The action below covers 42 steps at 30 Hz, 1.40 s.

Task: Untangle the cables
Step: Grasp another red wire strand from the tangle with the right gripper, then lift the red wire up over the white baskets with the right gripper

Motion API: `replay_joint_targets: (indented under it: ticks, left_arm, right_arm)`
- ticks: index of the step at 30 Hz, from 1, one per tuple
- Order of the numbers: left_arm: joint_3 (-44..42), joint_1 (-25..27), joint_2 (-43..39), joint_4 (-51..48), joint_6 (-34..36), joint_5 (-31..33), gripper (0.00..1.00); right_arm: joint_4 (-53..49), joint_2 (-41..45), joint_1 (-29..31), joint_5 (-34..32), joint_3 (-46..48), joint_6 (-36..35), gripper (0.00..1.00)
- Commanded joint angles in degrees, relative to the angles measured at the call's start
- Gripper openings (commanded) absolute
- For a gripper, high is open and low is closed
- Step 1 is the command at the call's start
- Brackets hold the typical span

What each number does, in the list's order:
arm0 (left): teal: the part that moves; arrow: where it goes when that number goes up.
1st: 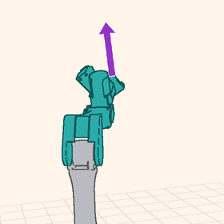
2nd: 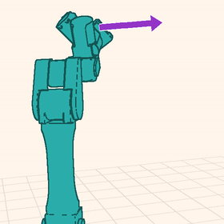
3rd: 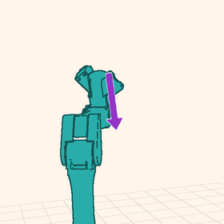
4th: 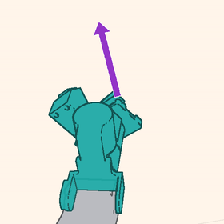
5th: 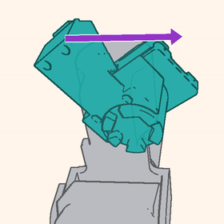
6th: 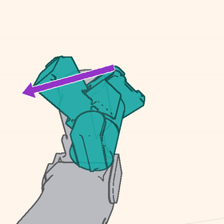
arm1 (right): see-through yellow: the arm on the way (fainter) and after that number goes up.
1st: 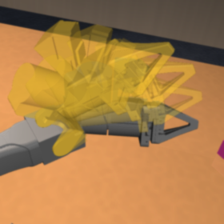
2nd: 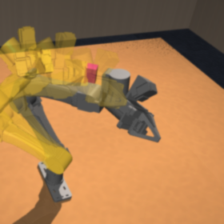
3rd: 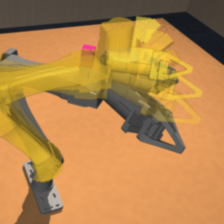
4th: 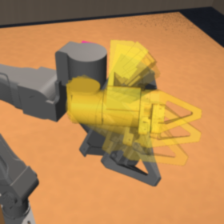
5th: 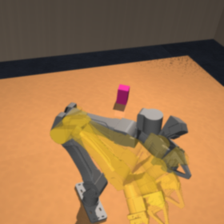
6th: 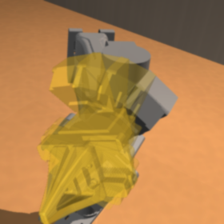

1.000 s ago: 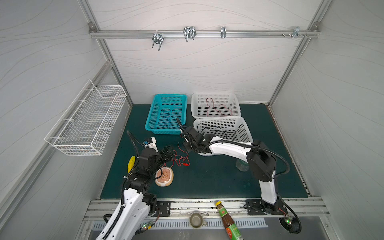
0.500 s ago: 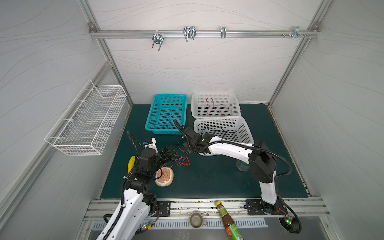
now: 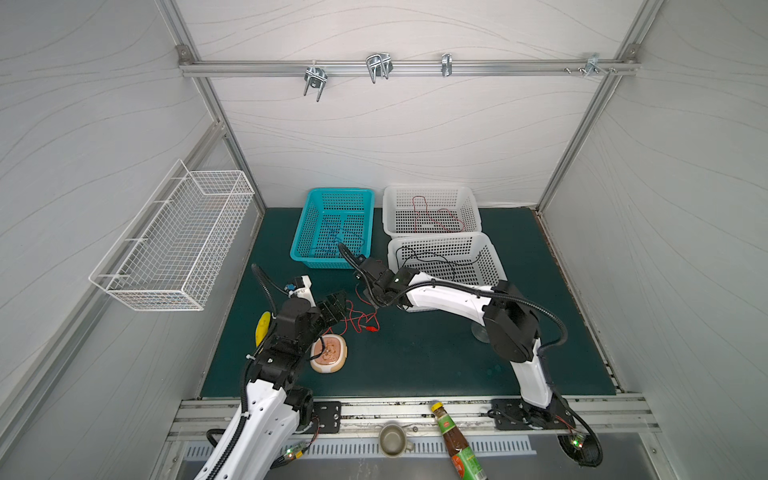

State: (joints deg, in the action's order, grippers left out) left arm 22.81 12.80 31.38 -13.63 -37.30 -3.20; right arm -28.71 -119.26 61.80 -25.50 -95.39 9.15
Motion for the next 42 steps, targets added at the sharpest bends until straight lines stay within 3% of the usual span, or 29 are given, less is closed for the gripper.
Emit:
replay_joint_targets:
  ticks: [1, 7, 15, 20, 23, 27, 33, 42]
  left_arm:
    - [0.3, -0.1, 0.3, 2.3, -0.4, 0.5, 0.80]
    - [0.5, -0.2, 0.9, 2.6, -0.4, 0.2, 0.80]
    - [0.5, -0.1, 1.2, 2.9, -0.2, 0.4, 0.80]
    - [0.7, -0.1, 1.8, 2.8, -0.3, 0.3, 0.80]
    - [0.8, -0.1, 1.8, 2.6, -0.3, 0.6, 0.80]
    - [0.6, -0.1, 1.8, 2.6, -0.3, 0.9, 0.80]
    - [0.0, -0.1, 1.4, 2.2, -0.4, 1.1, 0.80]
    - [-0.2, -0.2, -0.6, 0.6, 0.6, 2.3, 0.80]
  right_arm:
    - [-2.3, -2.1, 0.3, -0.5, -1.1, -0.1, 0.34]
    - [-1.8, -4.0, 0.1, 0.5, -2.7, 0.0, 0.29]
    - [-0.9, -4.7, -0.5, 0.5, -3.0, 0.2, 0.14]
    - [-0.7, -2.8, -0.7, -0.7, -1.7, 0.0, 0.00]
    - [0.5, 0.5, -0.7, 0.5, 1.0, -0.4, 0.00]
    - [4.3, 6.8, -1.3, 6.7, 6.1, -1.6, 0.00]
    - [7.9, 14.0, -4.9, 24.5, 11.4, -2.5, 0.00]
    - [14.0, 21.1, -10.9, 33.0, 17.7, 0.3, 0.00]
